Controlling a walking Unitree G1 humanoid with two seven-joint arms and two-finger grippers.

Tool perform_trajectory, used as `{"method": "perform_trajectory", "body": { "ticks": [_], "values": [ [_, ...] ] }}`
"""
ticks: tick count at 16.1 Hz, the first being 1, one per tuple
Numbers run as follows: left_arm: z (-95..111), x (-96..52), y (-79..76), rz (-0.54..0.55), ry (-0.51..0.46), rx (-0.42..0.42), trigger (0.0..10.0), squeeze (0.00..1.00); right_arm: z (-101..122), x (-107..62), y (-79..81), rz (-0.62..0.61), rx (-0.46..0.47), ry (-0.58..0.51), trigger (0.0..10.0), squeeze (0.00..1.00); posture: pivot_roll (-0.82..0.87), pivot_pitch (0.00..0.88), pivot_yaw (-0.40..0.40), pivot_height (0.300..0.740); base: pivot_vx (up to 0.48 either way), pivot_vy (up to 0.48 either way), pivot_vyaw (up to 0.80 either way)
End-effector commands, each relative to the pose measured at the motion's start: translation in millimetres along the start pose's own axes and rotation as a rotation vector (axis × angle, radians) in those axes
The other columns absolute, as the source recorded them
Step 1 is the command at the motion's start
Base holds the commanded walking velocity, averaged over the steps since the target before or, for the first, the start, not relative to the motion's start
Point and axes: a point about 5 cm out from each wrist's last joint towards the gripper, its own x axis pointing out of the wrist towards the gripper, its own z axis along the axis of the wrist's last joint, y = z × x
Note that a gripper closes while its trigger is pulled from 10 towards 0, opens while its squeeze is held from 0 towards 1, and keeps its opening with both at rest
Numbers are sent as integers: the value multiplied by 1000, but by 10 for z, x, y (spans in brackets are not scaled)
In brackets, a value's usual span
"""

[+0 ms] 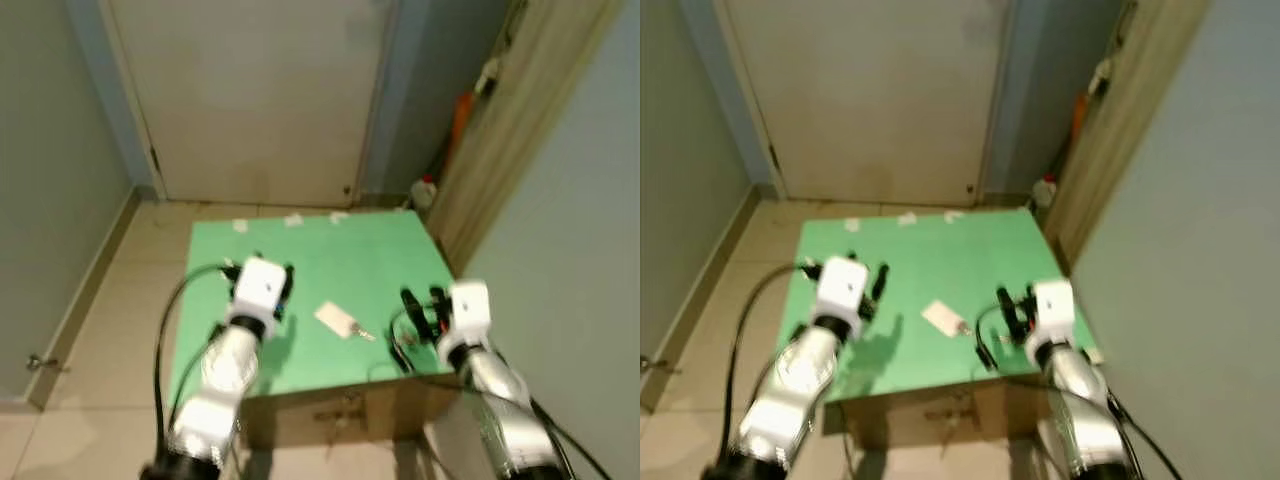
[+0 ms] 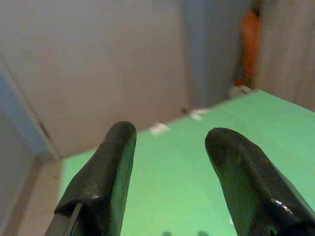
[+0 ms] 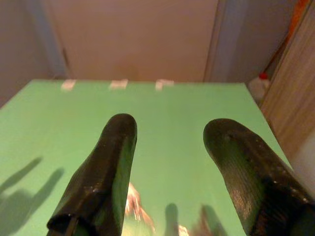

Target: Hang keys on a hook

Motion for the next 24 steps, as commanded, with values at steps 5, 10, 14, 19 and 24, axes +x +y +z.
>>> {"method": "perform_trajectory", "body": {
  "ticks": [5, 10, 14, 19, 24],
  "values": [
    [-130, -115, 186, 125, 6, -10, 10000, 0, -15, 229, 74, -29, -36, 19, 10000, 0, 30, 84, -50, 740, 0, 0, 0],
    [-205, -302, 175, 121, 25, 25, 10000, 0, 52, 450, 138, -40, -71, 45, 10000, 0, 97, 113, -73, 740, 0, 0, 0],
    [-186, -424, 142, 110, 32, 19, 10000, 0, 121, 608, 225, -33, -86, 76, 10000, 0, 155, 136, -98, 740, 0, 0, 0],
    [-34, -900, 211, 141, 39, 49, 10000, 0, 160, 694, 331, -45, -73, 102, 10000, 0, 322, 344, -99, 740, 0, 0, 0],
    [91, -1599, 238, 199, 168, 61, 10000, 0, 134, 709, 376, -74, -106, 126, 10000, 0, 432, 513, -91, 740, 0, 0, 0]
  ]
}}
